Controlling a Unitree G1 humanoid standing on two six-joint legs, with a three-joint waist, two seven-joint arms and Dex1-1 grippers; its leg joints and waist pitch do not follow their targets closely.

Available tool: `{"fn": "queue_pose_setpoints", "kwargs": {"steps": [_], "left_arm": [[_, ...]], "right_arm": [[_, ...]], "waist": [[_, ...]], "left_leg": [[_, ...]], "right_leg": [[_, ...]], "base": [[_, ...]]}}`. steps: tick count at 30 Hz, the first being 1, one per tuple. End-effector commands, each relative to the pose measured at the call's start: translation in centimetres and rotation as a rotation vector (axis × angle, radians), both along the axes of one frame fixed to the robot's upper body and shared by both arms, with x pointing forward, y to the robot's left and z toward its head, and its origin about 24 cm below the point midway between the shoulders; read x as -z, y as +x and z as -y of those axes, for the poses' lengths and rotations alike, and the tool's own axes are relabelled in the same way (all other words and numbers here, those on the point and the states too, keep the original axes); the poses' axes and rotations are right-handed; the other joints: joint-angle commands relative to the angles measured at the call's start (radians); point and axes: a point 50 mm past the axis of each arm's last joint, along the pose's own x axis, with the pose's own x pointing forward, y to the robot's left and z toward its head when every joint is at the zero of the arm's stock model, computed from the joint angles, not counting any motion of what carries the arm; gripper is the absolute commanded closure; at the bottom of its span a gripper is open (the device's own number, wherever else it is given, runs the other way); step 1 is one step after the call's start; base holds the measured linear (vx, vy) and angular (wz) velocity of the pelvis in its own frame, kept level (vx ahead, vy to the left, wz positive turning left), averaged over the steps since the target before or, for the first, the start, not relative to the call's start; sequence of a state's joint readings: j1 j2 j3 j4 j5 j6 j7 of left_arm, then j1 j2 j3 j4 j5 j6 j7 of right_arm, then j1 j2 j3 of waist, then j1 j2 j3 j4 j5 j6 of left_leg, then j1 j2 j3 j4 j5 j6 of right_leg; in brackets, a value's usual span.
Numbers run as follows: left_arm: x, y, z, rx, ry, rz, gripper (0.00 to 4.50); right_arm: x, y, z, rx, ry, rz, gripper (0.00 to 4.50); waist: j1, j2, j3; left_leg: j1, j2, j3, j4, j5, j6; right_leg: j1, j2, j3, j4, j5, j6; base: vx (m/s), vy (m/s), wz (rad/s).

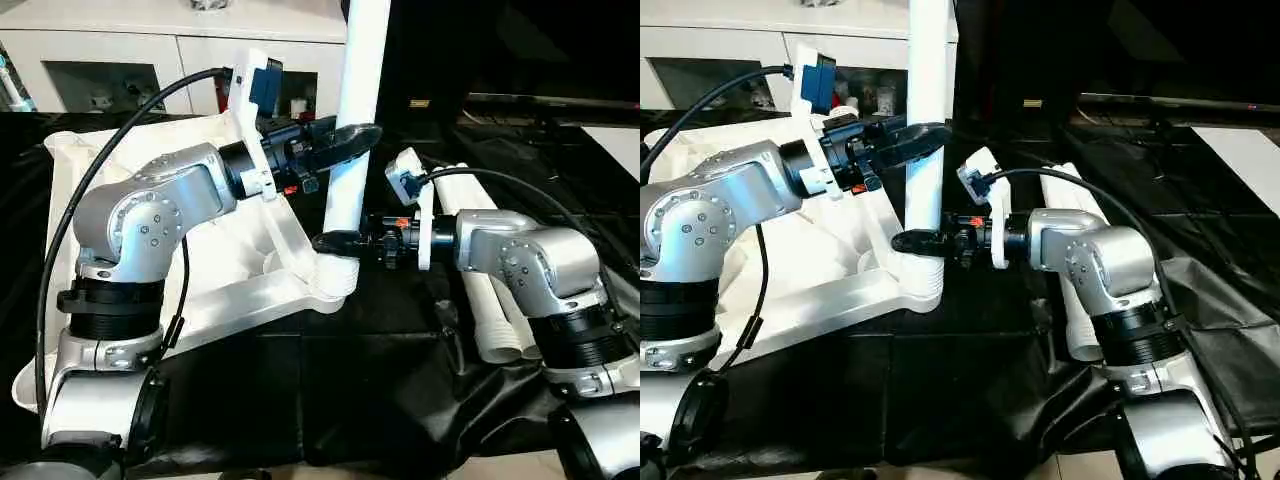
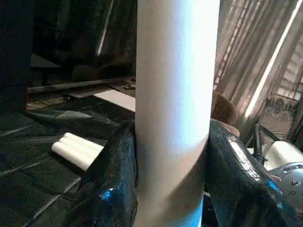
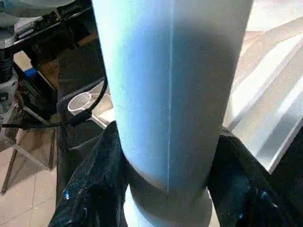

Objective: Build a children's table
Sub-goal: Pick table leg

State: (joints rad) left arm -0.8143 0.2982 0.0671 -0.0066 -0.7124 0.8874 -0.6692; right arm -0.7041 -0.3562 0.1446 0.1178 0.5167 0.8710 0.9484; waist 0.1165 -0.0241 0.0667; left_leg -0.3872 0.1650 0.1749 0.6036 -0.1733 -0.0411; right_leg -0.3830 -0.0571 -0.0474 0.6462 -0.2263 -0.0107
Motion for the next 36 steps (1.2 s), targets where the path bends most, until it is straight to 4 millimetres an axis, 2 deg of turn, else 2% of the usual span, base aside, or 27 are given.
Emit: {"fn": "queue_pose_setpoints", "kwargs": {"steps": [1,5,6,7,8,11,13,15,20,27,36], "left_arm": [[-0.78,-0.52,0.45,0.045,-0.028,0.035,2.71],[-0.84,-0.39,0.38,0.04,-0.027,0.037,2.71],[-0.84,-0.39,0.38,0.04,-0.026,0.037,2.71],[-0.84,-0.39,0.38,0.04,-0.026,0.037,2.71],[-0.85,-0.39,0.37,0.041,-0.025,0.039,2.71],[-0.95,-0.49,0.39,0.048,-0.024,0.043,2.71],[-0.93,-0.53,0.4,0.051,-0.023,0.045,2.71],[-0.91,-0.55,0.42,0.052,-0.023,0.045,2.71],[-0.86,-0.67,0.5,0.061,-0.021,0.048,2.71],[-0.85,-0.76,0.56,0.072,-0.022,0.051,2.71],[-0.81,-0.56,0.42,0.052,-0.017,0.05,2.71]], "right_arm": [[-0.27,0.11,0.56,0.03,0.021,0.01,2.61],[-0.34,0.33,0.53,0.049,0.018,0.044,2.61],[-0.33,0.39,0.51,0.054,0.018,0.045,2.26],[-0.33,0.4,0.51,0.055,0.019,0.045,2.26],[-0.34,0.44,0.49,0.057,0.02,0.043,1.92],[-0.3,0.52,0.48,0.064,0.016,0.034,1.86],[-0.27,0.55,0.47,0.067,0.014,0.032,1.53],[-0.28,0.58,0.47,0.07,0.019,0.026,1.45],[-0.29,0.48,0.41,0.056,0.032,0.008,1.45],[-0.22,0.34,0.34,0.043,0.036,-0.006,2.19],[-0.09,0.26,0.33,0.039,0.026,-0.005,2.53]], "waist": [[0.005,0.011,-0.081],[0.004,0.012,-0.08],[0.004,0.012,-0.081],[0.004,0.012,-0.081],[0.004,0.012,-0.081],[0.005,0.011,-0.081],[0.005,0.012,-0.081],[0.005,0.012,-0.081],[0.005,0.012,-0.081],[0.005,0.011,-0.081],[0.006,0.011,-0.081]], "left_leg": [[0.021,0.058,-0.023,-0.058,-0.074,-0.015],[0.021,0.058,-0.024,-0.059,-0.087,-0.019],[0.022,0.058,-0.024,-0.059,-0.087,-0.021],[0.022,0.058,-0.024,-0.059,-0.083,-0.021],[0.021,0.058,-0.024,-0.059,-0.08,-0.019],[0.022,0.057,-0.023,-0.058,-0.081,-0.017],[0.021,0.058,-0.023,-0.058,-0.079,-0.018],[0.022,0.058,-0.023,-0.059,-0.083,-0.019],[0.022,0.058,-0.024,-0.059,-0.076,-0.016],[0.022,0.058,-0.023,-0.059,-0.081,-0.016],[0.021,0.058,-0.023,-0.059,-0.079,-0.018]], "right_leg": [[0.055,-0.087,0.047,-0.063,0.068,-0.246],[0.054,-0.086,0.047,-0.064,0.057,-0.246],[0.054,-0.087,0.047,-0.064,0.056,-0.245],[0.055,-0.086,0.047,-0.063,0.063,-0.246],[0.054,-0.086,0.047,-0.062,0.067,-0.247],[0.055,-0.086,0.047,-0.064,0.066,-0.247],[0.055,-0.086,0.047,-0.063,0.068,-0.248],[0.054,-0.086,0.047,-0.063,0.062,-0.247],[0.055,-0.087,0.047,-0.062,0.071,-0.248],[0.054,-0.086,0.047,-0.062,0.068,-0.248],[0.055,-0.087,0.048,-0.063,0.064,-0.244]], "base": [[0.0,0.0,0.0],[0.0,0.0,0.0],[0.0,0.0,0.0],[0.0,0.0,0.0],[0.0,0.0,0.0],[0.0,0.0,0.0],[0.0,0.0,0.0],[0.0,0.0,0.0],[0.0,0.0,0.0],[0.0,0.0,0.0],[0.0,0.0,0.0]]}}
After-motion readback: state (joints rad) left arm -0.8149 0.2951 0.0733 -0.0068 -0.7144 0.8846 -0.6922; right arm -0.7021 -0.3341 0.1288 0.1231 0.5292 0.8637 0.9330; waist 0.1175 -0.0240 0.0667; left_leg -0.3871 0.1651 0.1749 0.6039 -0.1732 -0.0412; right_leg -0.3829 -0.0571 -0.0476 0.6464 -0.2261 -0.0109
